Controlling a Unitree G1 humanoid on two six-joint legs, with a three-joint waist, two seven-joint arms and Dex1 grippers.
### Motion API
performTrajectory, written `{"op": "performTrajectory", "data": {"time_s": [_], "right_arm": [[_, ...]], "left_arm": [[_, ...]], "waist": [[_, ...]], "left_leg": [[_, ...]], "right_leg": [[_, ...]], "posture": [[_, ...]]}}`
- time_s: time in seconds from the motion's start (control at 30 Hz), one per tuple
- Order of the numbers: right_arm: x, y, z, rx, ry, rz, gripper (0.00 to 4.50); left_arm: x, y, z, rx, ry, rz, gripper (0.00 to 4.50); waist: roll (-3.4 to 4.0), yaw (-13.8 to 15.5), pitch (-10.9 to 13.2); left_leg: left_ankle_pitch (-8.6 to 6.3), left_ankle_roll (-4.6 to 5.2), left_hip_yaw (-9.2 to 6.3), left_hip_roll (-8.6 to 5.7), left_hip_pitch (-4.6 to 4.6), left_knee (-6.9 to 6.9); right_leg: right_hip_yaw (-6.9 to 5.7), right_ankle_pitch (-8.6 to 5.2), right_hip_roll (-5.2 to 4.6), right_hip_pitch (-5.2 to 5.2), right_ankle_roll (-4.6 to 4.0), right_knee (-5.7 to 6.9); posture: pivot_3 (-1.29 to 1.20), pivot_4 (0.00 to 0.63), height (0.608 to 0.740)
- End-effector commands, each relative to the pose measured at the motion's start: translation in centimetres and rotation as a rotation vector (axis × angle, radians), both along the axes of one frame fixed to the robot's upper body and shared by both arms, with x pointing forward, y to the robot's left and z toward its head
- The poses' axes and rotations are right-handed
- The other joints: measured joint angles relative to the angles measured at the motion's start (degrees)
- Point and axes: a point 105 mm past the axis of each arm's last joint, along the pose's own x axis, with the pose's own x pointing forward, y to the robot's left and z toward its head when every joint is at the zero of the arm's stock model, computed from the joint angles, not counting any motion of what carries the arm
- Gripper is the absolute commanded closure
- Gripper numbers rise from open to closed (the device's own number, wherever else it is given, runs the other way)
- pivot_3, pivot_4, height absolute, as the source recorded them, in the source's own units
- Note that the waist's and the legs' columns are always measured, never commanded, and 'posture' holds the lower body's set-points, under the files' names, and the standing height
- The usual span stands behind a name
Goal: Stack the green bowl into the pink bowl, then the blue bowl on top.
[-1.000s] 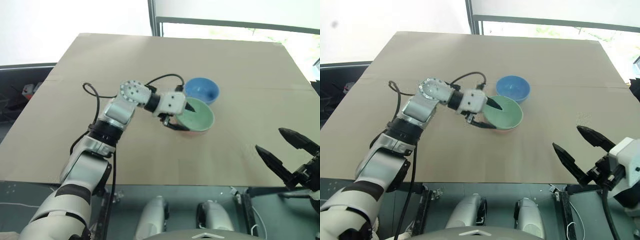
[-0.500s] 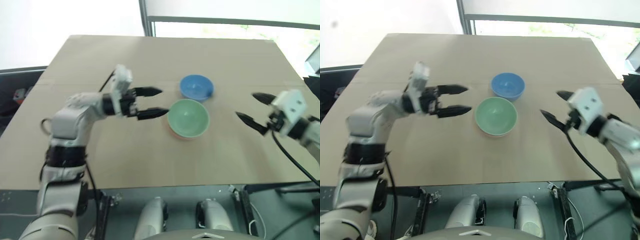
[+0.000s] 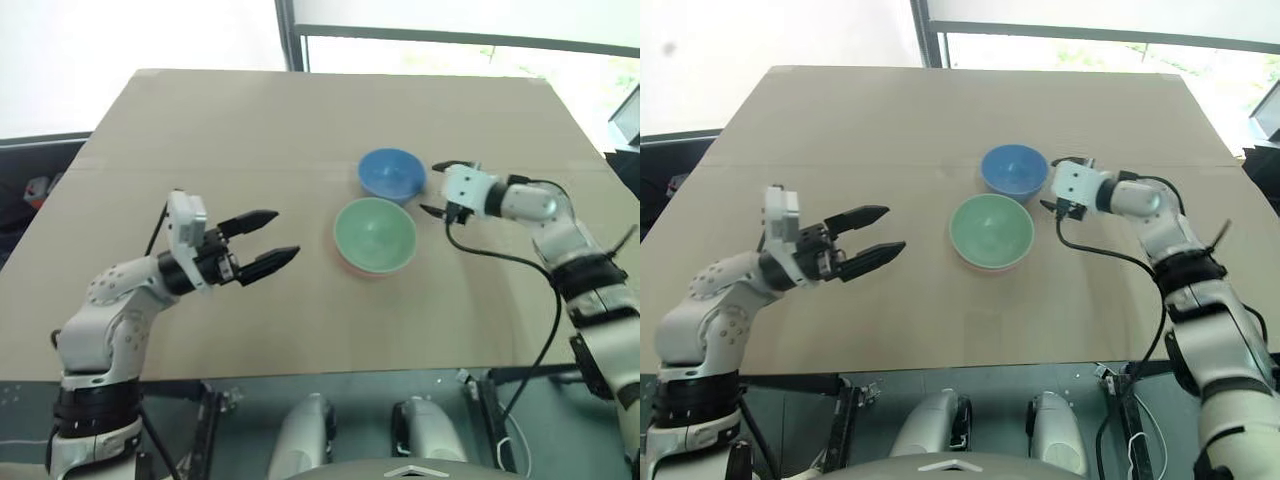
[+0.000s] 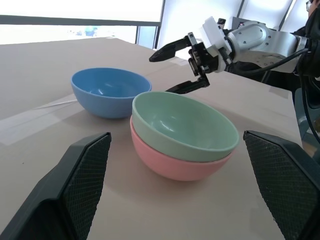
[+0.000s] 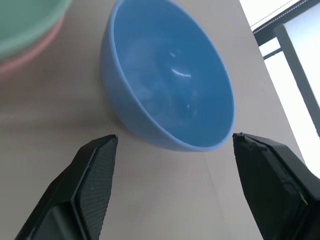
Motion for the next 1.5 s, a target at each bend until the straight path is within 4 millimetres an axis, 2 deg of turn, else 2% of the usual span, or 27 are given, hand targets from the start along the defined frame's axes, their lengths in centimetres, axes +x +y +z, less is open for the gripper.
{"op": "performTrajectory", "data": {"time_s": [0.03,0.2,0.23,0.27,0.3,0.53,0.57,0.7,0.73,0.83,0.9,0.93,1.0,1.07,1.17,1.27,1.33,1.37,1.43,1.5], "right_arm": [[0.4,0.7,0.1,-0.061,-0.060,0.043,0.63],[0.9,1.5,-0.1,-0.096,-0.096,0.058,0.63],[1.0,1.7,-0.2,-0.098,-0.100,0.057,1.04],[1.1,1.9,-0.2,-0.100,-0.106,0.055,1.16],[1.2,2.0,-0.1,-0.102,-0.112,0.052,1.50],[1.8,2.2,0.6,-0.146,-0.179,0.043,4.41],[1.8,2.1,0.8,-0.145,-0.186,0.040,4.47],[1.6,1.1,2.3,-0.111,-0.193,0.050,4.47],[1.2,0.8,3.4,-0.072,-0.192,0.076,4.47],[-1.3,0.6,6.7,0.091,-0.134,0.195,4.47],[-4.2,0.9,7.5,0.140,-0.047,0.293,4.47],[-5.5,0.9,7.6,0.138,-0.011,0.324,4.47],[-9.4,1.6,7.6,0.142,0.084,0.387,4.47],[-12.2,2.2,6.9,0.132,0.170,0.406,4.47],[-13.5,2.9,5.2,0.137,0.250,0.367,4.47],[-13.2,3.2,3.9,0.142,0.288,0.311,3.62],[-12.5,2.3,2.7,0.113,0.294,0.258,2.76],[-11.7,1.9,3.0,0.124,0.242,0.214,2.52],[-11.1,1.2,4.1,0.180,0.189,0.161,1.59],[-10.8,0.1,5.7,0.258,0.143,0.106,1.59]], "left_arm": [[-0.7,0.0,1.5,-0.005,-0.062,0.006,0.03],[-0.8,0.1,1.5,0.004,-0.077,0.037,0.03],[-0.8,0.1,1.5,0.006,-0.080,0.041,0.00],[-0.8,0.1,1.6,0.005,-0.081,0.043,0.00],[-0.8,0.0,1.6,0.004,-0.082,0.044,0.00],[-0.8,-0.5,1.6,0.008,-0.092,0.041,0.00],[-0.8,-0.6,1.5,0.011,-0.094,0.040,0.00],[-0.7,-0.9,1.2,-0.002,-0.086,0.034,0.00],[-0.7,-1.0,1.0,0.002,-0.082,0.021,0.00],[-0.8,-1.2,0.5,0.010,-0.077,-0.003,0.00],[-0.8,-1.1,0.3,0.022,-0.081,-0.014,0.00],[-0.7,-1.3,0.3,0.022,-0.080,-0.017,0.00],[-0.4,-1.0,0.1,0.023,-0.077,-0.020,0.00],[0.0,-1.0,-0.1,0.022,-0.077,-0.020,0.00],[0.4,-1.4,-0.1,0.010,-0.079,-0.035,0.00],[0.3,-2.3,-0.2,0.009,-0.074,-0.066,0.00],[0.2,-2.8,-0.2,0.010,-0.071,-0.085,0.00],[0.1,-2.7,-0.1,0.011,-0.066,-0.093,0.00],[0.0,-2.7,-0.1,0.012,-0.061,-0.102,0.00],[-0.1,-2.6,0.1,0.007,-0.059,-0.103,0.00]], "waist": [[0.00,0.02,0.00],[0.02,-0.13,0.01],[0.02,-0.17,0.01],[0.02,-0.21,0.01],[0.03,-0.28,0.02],[0.05,-0.42,0.02],[0.05,-0.48,0.03],[0.06,-0.73,0.03],[0.08,-0.73,0.04],[0.16,-0.69,0.10],[0.17,-0.41,0.09],[0.19,-0.15,0.09],[0.24,0.19,0.11],[0.30,0.63,0.14],[0.26,0.61,0.12],[0.13,0.59,0.04],[0.10,0.62,0.01],[0.08,0.73,0.00],[0.08,0.90,0.01],[0.08,1.00,0.01]], "left_leg": [[0.01,-0.01,-0.01,0.00,0.00,-0.03],[0.03,-0.05,0.01,0.00,0.00,-0.05],[0.04,-0.06,0.01,0.00,0.01,-0.05],[0.04,-0.07,0.01,0.00,0.01,-0.05],[0.05,-0.08,0.01,0.00,0.03,-0.05],[0.10,-0.17,-0.01,0.01,0.06,-0.15],[0.10,-0.17,-0.01,0.00,0.06,-0.17],[0.11,-0.19,-0.01,0.00,0.07,-0.30],[0.11,-0.19,-0.01,0.00,0.07,-0.33],[0.12,-0.20,-0.02,-0.01,0.05,-0.42],[0.12,-0.20,-0.07,0.03,0.05,-0.52],[0.12,-0.20,-0.09,0.05,0.05,-0.58],[0.12,-0.20,-0.08,0.08,0.04,-0.63],[0.12,-0.20,-0.11,0.08,0.02,-0.64],[0.11,-0.19,-0.04,0.05,0.05,-0.48],[0.11,-0.19,-0.06,0.04,0.15,-0.31],[0.11,-0.18,-0.05,0.04,0.19,-0.27],[0.11,-0.18,-0.05,0.03,0.20,-0.27],[0.11,-0.18,-0.07,0.02,0.14,-0.27],[0.11,-0.18,-0.03,0.02,0.04,-0.29]], "right_leg": [[-0.01,0.00,0.00,0.00,0.00,-0.02],[-0.02,0.00,0.00,0.01,0.00,-0.03],[-0.02,0.00,0.00,0.01,0.00,-0.02],[-0.02,0.00,0.01,0.01,0.00,-0.02],[-0.01,0.00,0.01,0.01,0.00,-0.01],[-0.01,0.00,0.03,0.00,-0.02,0.01],[-0.01,0.00,0.03,0.00,-0.02,0.00],[-0.01,0.00,0.03,-0.01,-0.02,-0.01],[-0.01,0.00,0.03,-0.01,-0.02,-0.01],[-0.03,0.01,0.01,-0.01,-0.01,-0.06],[-0.12,0.01,0.02,0.06,-0.01,-0.17],[-0.15,0.01,0.02,0.05,-0.01,-0.19],[-0.19,0.01,0.02,0.03,-0.01,-0.21],[-0.24,0.00,0.00,0.03,-0.02,-0.19],[-0.18,0.01,-0.02,0.03,-0.01,-0.24],[-0.14,0.02,-0.02,0.08,-0.01,-0.06],[-0.08,0.02,-0.03,0.09,-0.02,0.01],[-0.08,0.02,-0.02,0.09,-0.03,0.03],[-0.09,0.01,-0.02,0.04,-0.04,0.02],[-0.06,0.01,-0.02,-0.05,-0.04,0.00]], "posture": [[0.00,0.150,0.740],[0.00,0.150,0.740],[0.00,0.150,0.740],[0.00,0.150,0.740],[0.00,0.150,0.740],[0.00,0.150,0.740],[0.00,0.150,0.740],[0.00,0.150,0.740],[0.00,0.150,0.740],[0.00,0.150,0.740],[0.00,0.150,0.740],[0.00,0.150,0.740],[0.00,0.150,0.740],[0.00,0.150,0.740],[0.00,0.150,0.740],[0.00,0.150,0.740],[0.00,0.150,0.740],[0.00,0.150,0.740],[0.00,0.150,0.740],[0.00,0.150,0.740]]}}
